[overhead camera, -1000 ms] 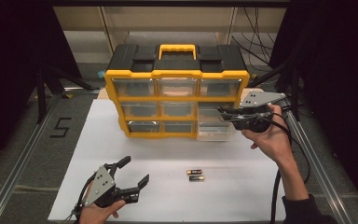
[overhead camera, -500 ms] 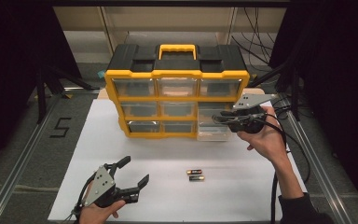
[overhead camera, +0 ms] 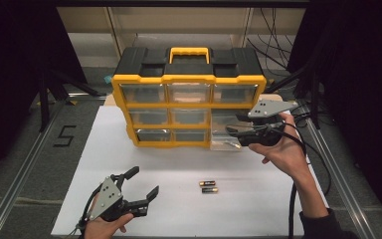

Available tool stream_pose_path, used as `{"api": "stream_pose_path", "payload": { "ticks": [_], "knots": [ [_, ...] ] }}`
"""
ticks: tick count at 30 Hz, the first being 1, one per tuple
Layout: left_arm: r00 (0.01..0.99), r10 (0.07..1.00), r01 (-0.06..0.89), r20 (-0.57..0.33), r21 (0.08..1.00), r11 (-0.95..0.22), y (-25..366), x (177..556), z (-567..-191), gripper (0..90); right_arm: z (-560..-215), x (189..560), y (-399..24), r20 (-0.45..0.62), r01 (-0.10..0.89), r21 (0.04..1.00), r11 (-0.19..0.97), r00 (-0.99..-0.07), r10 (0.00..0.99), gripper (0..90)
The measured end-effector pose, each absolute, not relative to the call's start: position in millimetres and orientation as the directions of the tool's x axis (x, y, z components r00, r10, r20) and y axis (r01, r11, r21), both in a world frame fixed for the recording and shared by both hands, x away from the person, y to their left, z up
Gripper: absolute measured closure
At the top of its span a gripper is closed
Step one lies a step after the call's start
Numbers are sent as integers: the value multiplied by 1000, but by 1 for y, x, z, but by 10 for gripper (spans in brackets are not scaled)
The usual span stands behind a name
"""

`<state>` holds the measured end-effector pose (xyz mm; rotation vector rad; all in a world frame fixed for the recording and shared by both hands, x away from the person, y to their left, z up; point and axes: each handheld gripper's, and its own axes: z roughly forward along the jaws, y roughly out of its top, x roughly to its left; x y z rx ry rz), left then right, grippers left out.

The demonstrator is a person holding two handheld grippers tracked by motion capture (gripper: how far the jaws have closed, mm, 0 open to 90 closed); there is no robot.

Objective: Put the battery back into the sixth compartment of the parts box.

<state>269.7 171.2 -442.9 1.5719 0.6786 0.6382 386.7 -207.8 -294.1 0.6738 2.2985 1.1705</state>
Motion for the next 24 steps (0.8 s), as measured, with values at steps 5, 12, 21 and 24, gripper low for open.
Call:
{"api": "stream_pose_path", "payload": {
  "ticks": [5, 12, 21, 24],
  "knots": [
    [672, 740, 66, 12, 995, -77, 172, 269, -443, 163, -291, 370, -195, -161, 187, 850, 492, -798, 581, 316],
    [672, 741, 65, 14, 995, -78, 172, 269, -443, 163, -296, 355, -181, -159, 164, 841, 516, -837, 524, 288],
    [672, 741, 64, 15, 995, -78, 172, 269, -442, 163, -316, 342, -161, -164, 146, 802, 580, -879, 447, 273],
    [671, 741, 63, 15, 995, -77, 172, 269, -442, 163, -320, 341, -158, -164, 144, 790, 596, -887, 432, 273]
  ]
}}
